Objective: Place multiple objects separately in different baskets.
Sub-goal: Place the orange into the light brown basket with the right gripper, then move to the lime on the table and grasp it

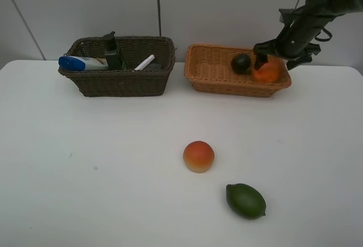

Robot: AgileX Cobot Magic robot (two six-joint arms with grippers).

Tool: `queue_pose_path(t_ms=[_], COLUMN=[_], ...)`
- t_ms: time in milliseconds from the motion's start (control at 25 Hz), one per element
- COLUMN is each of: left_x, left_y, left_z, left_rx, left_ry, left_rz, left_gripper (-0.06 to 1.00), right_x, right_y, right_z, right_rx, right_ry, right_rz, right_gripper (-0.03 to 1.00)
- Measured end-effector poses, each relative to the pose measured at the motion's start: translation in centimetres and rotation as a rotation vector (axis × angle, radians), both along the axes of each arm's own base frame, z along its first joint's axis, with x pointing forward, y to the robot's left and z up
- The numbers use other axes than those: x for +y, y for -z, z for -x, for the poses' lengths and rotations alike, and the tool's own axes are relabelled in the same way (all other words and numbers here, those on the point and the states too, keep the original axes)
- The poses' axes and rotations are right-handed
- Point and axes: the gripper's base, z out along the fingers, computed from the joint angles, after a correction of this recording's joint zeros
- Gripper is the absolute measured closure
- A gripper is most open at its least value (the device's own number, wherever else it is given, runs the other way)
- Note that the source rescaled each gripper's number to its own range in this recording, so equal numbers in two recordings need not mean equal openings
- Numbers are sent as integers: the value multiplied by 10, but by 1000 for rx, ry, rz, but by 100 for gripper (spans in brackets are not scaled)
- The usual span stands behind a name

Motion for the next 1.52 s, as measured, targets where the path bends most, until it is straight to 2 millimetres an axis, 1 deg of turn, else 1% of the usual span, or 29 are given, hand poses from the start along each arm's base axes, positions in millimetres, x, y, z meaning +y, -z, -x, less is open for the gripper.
queue_pose_path(t_ms=[120, 200, 360, 440, 520, 600, 720, 840, 1000, 1080, 1120, 1200, 1360, 1520], left_x=[0, 0, 0, 0, 0, 0, 0, 0, 0, 0, 0, 0, 0, 0], left_y=[0, 0, 0, 0, 0, 0, 0, 0, 0, 0, 0, 0, 0, 0], left_z=[0, 0, 0, 0, 0, 0, 0, 0, 0, 0, 0, 0, 0, 0], left_rx=[0, 0, 0, 0, 0, 0, 0, -1, -1, -1, -1, -1, -1, -1], left_ry=[0, 0, 0, 0, 0, 0, 0, 0, 0, 0, 0, 0, 0, 0], left_rz=[0, 0, 0, 0, 0, 0, 0, 0, 0, 0, 0, 0, 0, 0], left_gripper=[-6, -6, -6, -6, -6, -6, -6, -6, -6, -6, -6, -6, -6, -6], right_x=[2, 3, 5, 6, 8, 14, 27, 43, 67, 76, 81, 90, 105, 115], right_y=[-5, -13, -43, -54, -65, -74, -92, -103, -101, -91, -87, -73, -43, -27], right_z=[4, 12, 37, 49, 56, 66, 95, 135, 196, 225, 236, 256, 280, 286], right_rx=[29, 86, 217, 290, 303, 297, 289, 296, 339, 378, 379, 394, 405, 379], right_ry=[16, 24, 32, 31, 22, 2, -42, -107, -241, -308, -344, -404, -488, -530], right_rz=[-33, -47, -82, -94, -90, -84, -79, -67, -12, 10, 16, 24, 25, 25], right_gripper=[-3, -3, -3, -3, -3, -3, -3, -3, -3, -3, -3, -3, -3, -3])
